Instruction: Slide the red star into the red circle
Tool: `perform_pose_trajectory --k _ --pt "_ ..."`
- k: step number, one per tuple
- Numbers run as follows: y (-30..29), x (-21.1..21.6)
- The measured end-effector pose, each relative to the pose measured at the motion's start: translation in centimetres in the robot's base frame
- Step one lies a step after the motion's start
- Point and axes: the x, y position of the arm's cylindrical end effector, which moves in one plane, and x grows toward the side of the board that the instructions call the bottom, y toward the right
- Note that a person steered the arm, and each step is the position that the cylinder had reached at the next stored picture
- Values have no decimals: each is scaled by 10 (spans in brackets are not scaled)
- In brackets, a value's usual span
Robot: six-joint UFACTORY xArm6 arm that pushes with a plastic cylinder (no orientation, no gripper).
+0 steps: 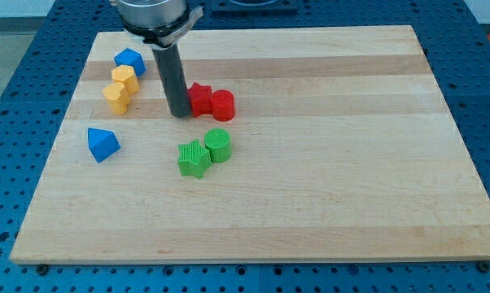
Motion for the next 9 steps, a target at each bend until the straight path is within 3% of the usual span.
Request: perform_pose_trajectory --k 2,5,6,9 --pt "15 -15" --pt "-38 -33" --pt "-30 -61" --pt "51 -47"
